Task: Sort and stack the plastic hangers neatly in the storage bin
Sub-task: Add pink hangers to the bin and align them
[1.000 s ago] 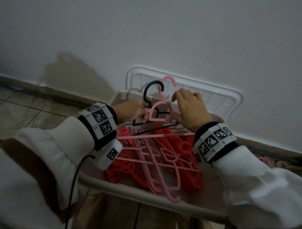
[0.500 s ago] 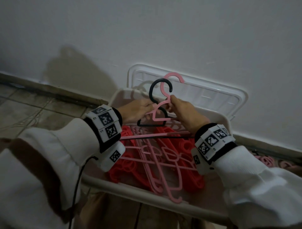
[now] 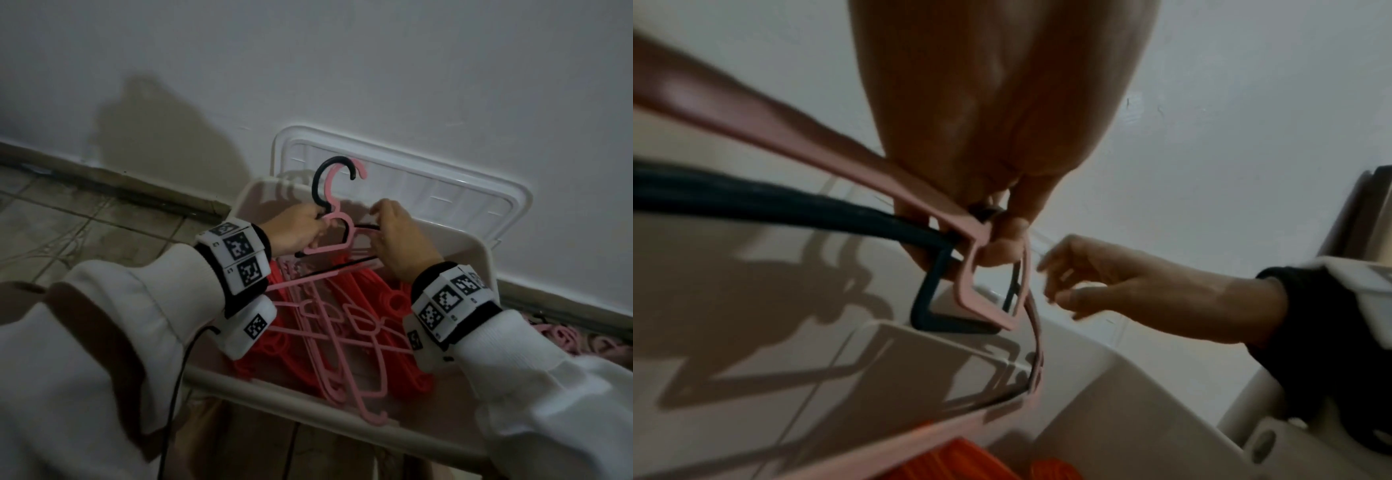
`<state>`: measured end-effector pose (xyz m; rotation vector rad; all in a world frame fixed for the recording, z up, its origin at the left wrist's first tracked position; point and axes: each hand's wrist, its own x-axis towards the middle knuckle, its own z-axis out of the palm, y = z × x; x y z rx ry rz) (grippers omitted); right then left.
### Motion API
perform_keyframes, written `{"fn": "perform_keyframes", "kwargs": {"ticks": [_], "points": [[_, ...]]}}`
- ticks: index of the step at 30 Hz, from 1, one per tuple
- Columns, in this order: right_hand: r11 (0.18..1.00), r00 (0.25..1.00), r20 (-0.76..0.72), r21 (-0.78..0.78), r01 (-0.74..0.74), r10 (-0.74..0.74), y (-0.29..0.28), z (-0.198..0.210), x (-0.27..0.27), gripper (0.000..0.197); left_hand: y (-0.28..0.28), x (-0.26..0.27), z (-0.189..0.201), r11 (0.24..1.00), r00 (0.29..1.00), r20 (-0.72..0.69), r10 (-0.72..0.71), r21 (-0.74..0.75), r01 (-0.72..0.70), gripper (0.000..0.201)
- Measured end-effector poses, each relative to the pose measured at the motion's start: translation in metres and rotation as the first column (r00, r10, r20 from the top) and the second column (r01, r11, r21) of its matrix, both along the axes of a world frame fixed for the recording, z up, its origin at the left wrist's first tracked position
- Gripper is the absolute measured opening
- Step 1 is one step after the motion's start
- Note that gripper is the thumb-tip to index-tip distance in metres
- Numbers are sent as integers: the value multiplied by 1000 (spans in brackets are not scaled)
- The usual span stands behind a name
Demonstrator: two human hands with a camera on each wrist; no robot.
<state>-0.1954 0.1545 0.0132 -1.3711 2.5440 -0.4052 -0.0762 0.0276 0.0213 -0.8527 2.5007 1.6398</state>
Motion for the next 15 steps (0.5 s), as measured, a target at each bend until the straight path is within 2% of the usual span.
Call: {"fn": "perform_keyframes", "kwargs": {"ticks": [2, 4, 6, 7, 9, 11, 15], "points": [[988, 994, -56, 122, 96, -90, 4, -4, -3, 26, -3, 1, 0, 999, 1000, -27, 6, -49, -7, 27], [917, 1000, -5, 397, 16, -16, 12, -14, 0, 31, -5, 2, 1, 997, 999, -51, 18, -71, -21, 30], [738, 987, 148, 658, -150, 69, 23, -26, 9, 40, -6, 2, 3, 996, 998, -55, 33, -85, -37, 27], [639, 973, 220, 740, -211, 67, 28, -30, 16, 46, -6, 1, 3, 995, 998, -58, 32, -94, -38, 24], [513, 953, 301, 812, -280, 44, 37, -40, 27, 52, -6, 0, 5, 995, 997, -74, 22, -99, -29, 20], [458, 945, 323, 834, -309, 51, 42, -49, 33, 51, -5, -2, 6, 996, 996, -83, 22, -89, -29, 17], [488, 942, 334, 827, -280, -26, 44, -47, 37, 40, -2, -3, 8, 998, 996, -88, 10, -65, -16, 19]]}}
